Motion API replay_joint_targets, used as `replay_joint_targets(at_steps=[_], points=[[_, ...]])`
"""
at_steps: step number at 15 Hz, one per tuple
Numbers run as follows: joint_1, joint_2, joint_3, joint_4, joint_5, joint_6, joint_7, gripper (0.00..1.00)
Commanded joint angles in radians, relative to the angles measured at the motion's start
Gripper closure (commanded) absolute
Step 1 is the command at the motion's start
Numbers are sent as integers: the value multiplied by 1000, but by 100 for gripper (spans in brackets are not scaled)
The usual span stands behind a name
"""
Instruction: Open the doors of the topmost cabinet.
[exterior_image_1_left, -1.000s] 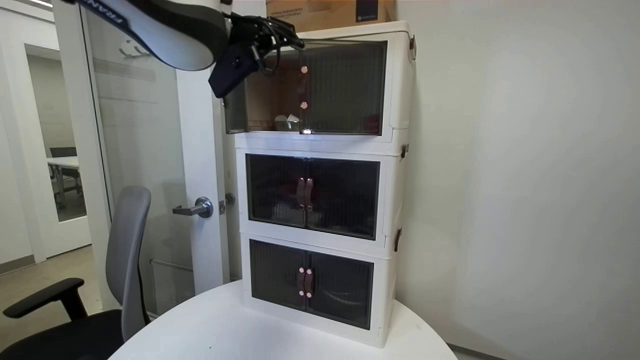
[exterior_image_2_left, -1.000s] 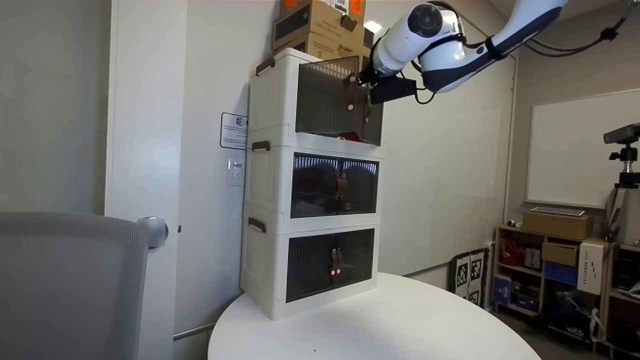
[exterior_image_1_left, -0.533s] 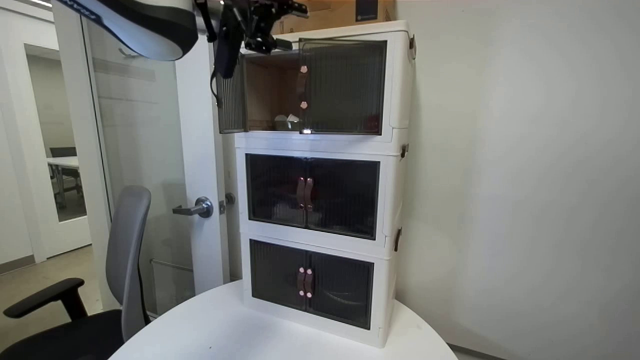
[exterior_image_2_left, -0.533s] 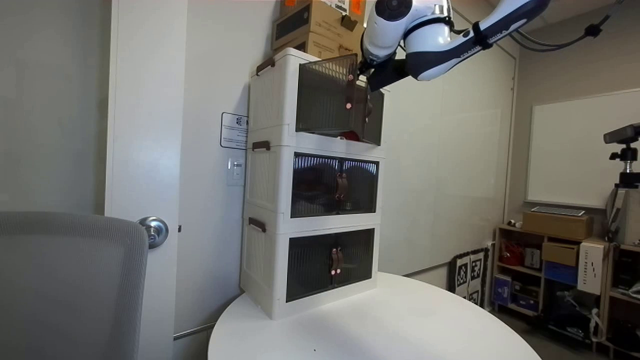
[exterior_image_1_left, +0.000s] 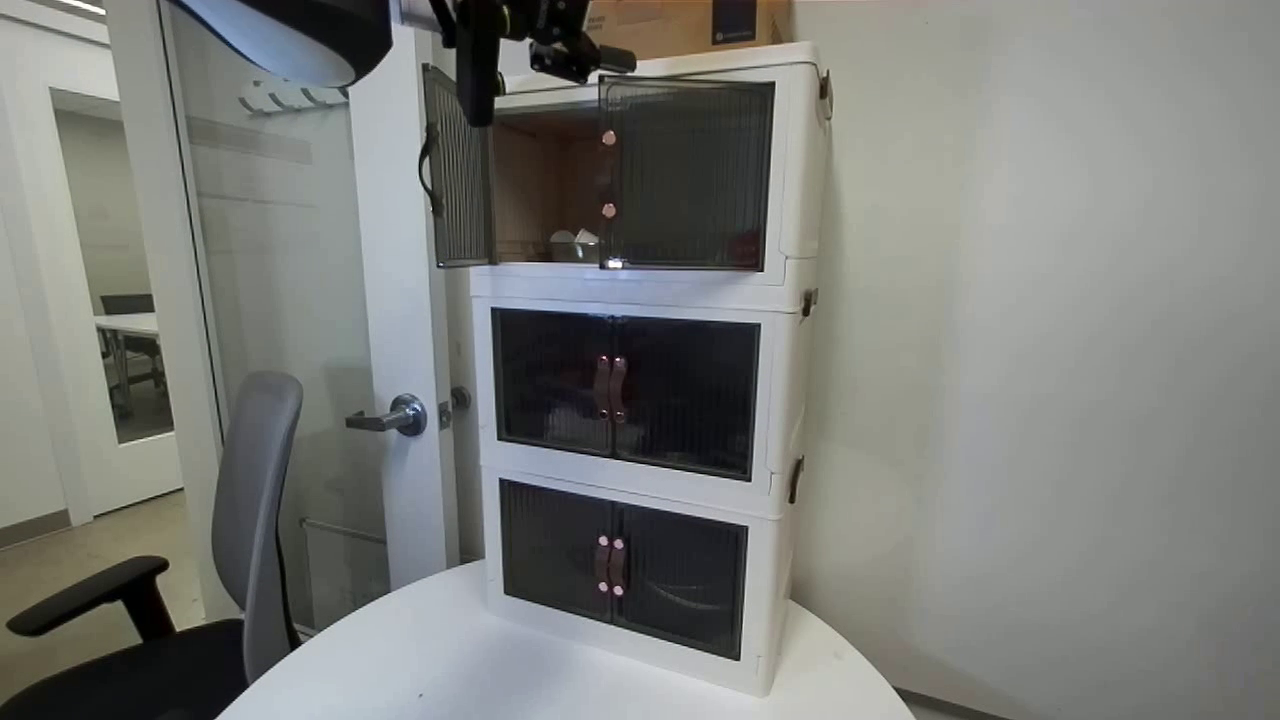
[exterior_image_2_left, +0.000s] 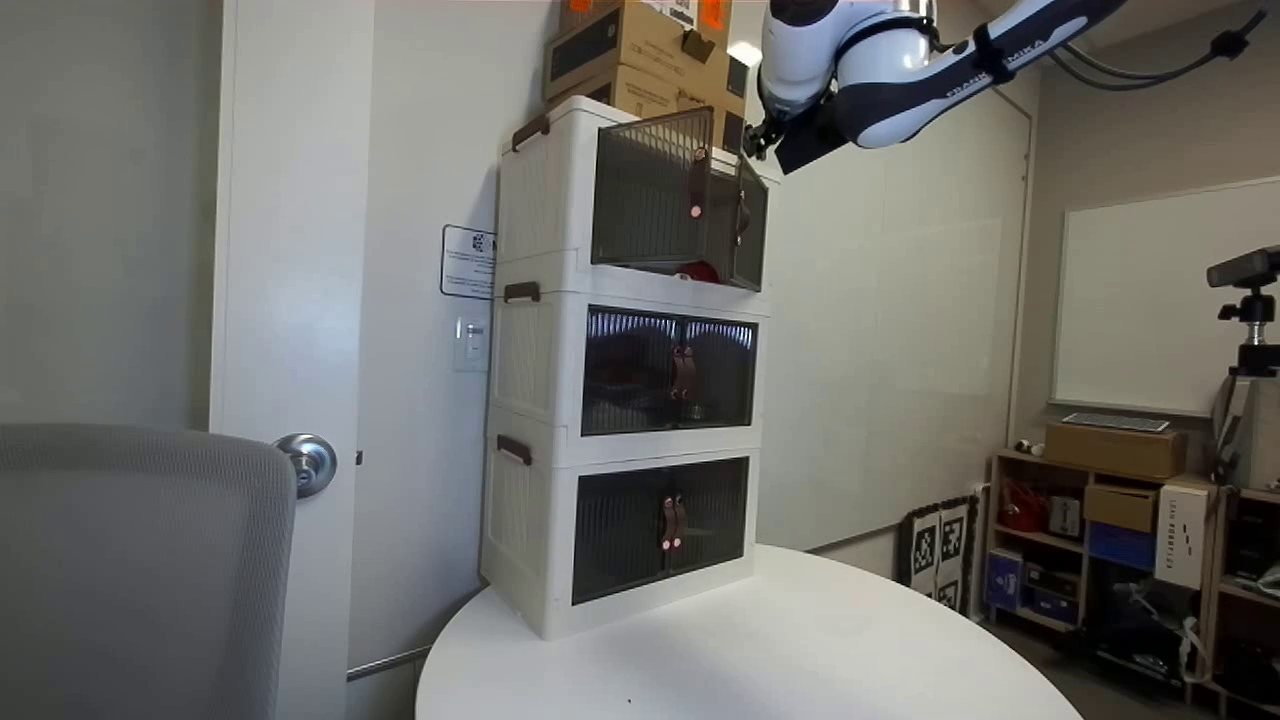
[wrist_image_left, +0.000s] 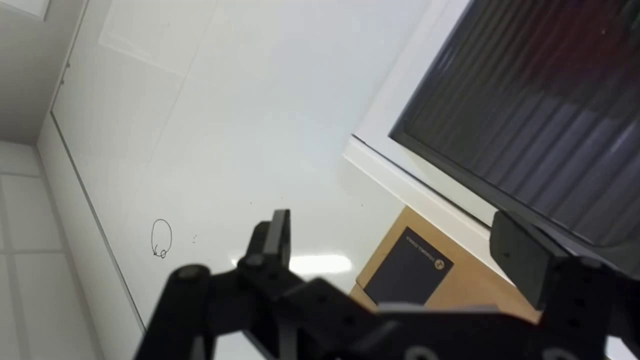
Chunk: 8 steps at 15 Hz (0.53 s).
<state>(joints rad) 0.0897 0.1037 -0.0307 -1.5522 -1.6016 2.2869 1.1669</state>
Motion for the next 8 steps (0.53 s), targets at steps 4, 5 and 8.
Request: replay_joint_targets(at_steps=[4,5,8], points=[[-76,-98,1,-121,78,-7,-76,0],[-94,-110,-5,-133,106,72,-71,0],[-111,-125,-4,-124,217,280,-76,0]])
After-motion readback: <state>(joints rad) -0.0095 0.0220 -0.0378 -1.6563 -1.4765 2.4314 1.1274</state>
